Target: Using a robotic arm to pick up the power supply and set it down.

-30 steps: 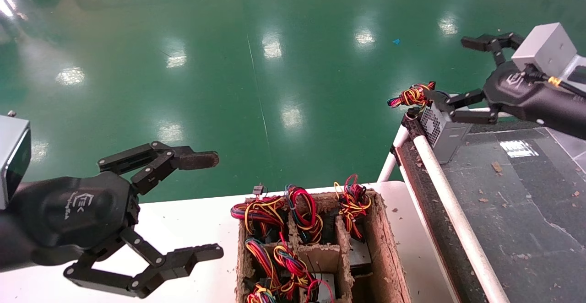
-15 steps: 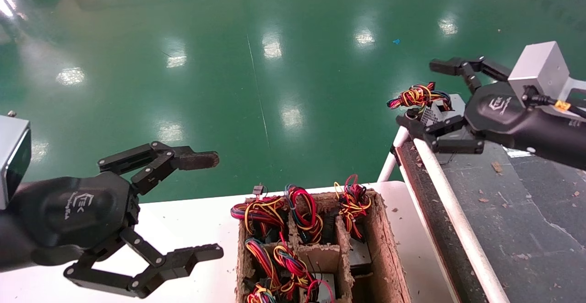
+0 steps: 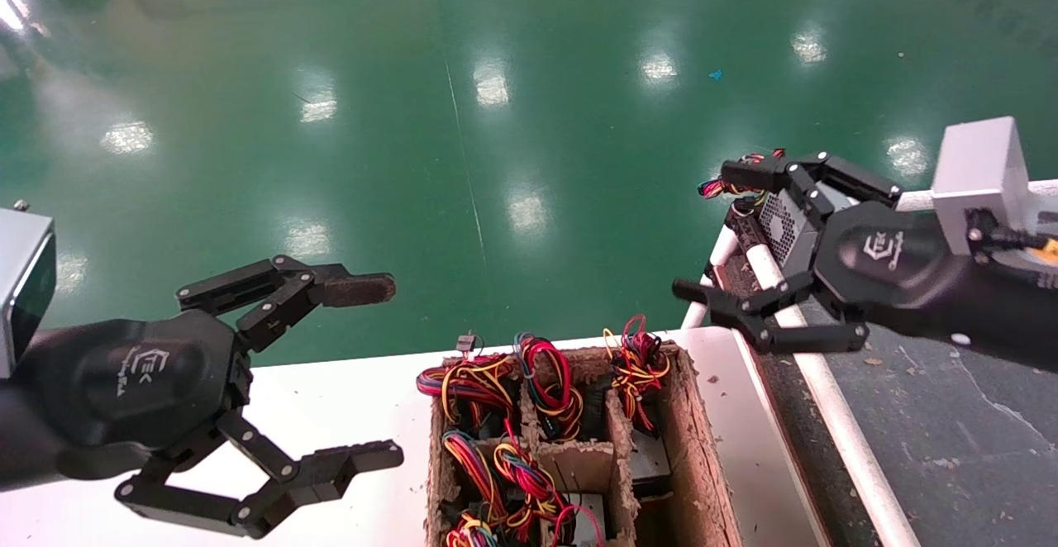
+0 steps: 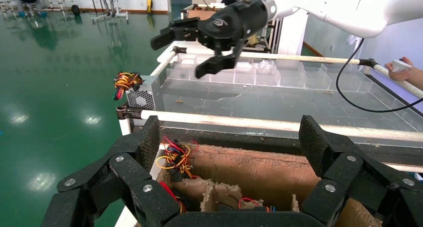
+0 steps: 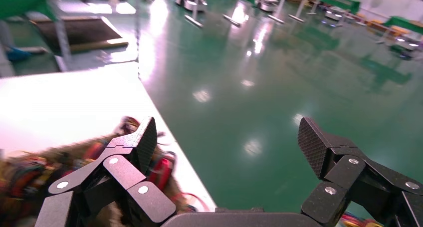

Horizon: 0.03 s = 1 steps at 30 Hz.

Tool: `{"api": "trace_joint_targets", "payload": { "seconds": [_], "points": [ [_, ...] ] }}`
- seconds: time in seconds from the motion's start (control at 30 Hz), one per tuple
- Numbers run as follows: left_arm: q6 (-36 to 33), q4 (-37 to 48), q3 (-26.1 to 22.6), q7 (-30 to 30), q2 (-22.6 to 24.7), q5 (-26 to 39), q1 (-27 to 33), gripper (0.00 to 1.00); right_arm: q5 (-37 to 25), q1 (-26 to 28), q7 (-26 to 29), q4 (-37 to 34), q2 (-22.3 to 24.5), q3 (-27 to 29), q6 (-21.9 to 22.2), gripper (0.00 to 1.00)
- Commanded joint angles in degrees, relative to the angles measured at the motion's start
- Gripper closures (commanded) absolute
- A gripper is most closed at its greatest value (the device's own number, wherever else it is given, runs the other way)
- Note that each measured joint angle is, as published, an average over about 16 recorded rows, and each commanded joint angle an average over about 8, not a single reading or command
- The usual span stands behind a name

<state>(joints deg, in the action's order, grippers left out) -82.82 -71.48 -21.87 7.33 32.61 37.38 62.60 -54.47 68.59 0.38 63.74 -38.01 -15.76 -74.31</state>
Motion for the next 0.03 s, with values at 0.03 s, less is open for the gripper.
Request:
{"api": "trace_joint_targets", "payload": {
  "seconds": [0.03],
  "points": [
    [0.00,0.00,0.00,0.00,0.00,0.00,0.00,0.00,1.76,-0.98,1.44,1.37,0.42,-0.04,-1.59,0.00]
  ]
}}
